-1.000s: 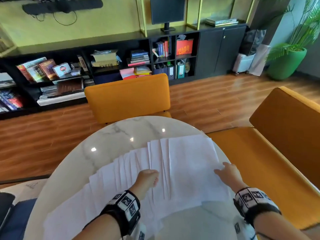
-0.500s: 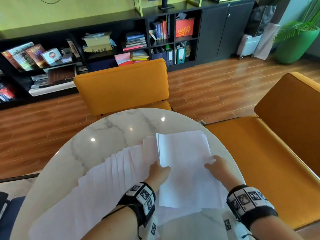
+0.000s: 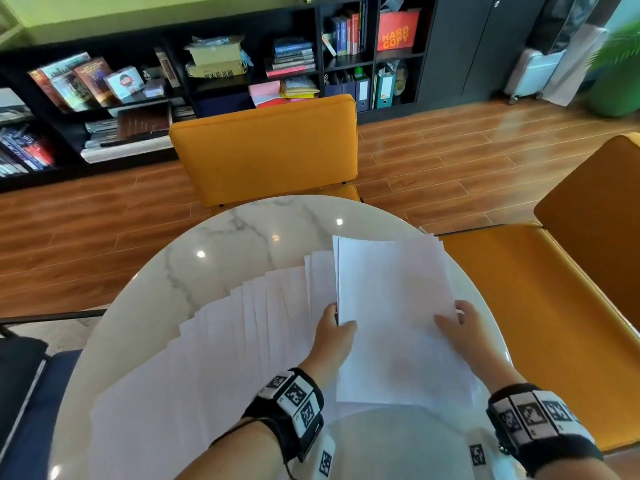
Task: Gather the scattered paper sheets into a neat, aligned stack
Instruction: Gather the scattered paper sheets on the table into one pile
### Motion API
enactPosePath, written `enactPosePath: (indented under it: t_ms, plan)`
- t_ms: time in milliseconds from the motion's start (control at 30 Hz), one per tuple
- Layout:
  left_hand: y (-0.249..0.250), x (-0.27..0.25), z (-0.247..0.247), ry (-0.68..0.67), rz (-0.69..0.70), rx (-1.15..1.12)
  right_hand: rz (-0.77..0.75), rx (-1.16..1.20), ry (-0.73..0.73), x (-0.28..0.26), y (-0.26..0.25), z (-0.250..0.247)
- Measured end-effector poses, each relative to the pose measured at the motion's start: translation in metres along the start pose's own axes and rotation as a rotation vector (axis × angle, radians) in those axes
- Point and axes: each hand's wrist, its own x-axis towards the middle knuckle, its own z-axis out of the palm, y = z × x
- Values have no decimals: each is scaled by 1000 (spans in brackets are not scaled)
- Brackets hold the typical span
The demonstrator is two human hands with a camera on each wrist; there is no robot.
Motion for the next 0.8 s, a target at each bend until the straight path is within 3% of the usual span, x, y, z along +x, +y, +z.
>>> enactPosePath:
  t_ms: [133, 200, 433, 800]
  plan:
    - [-11, 7, -18, 242, -41, 41, 16, -117, -6, 6, 3, 11]
    - [-12, 10, -26, 297, -86, 58, 20, -180, -19, 12, 3, 17]
    - [-8, 24, -27, 166, -208, 92, 2, -259, -8, 22, -2, 41]
    - [-27, -1, -15, 62, -65, 77, 24, -73, -94, 2, -1, 42]
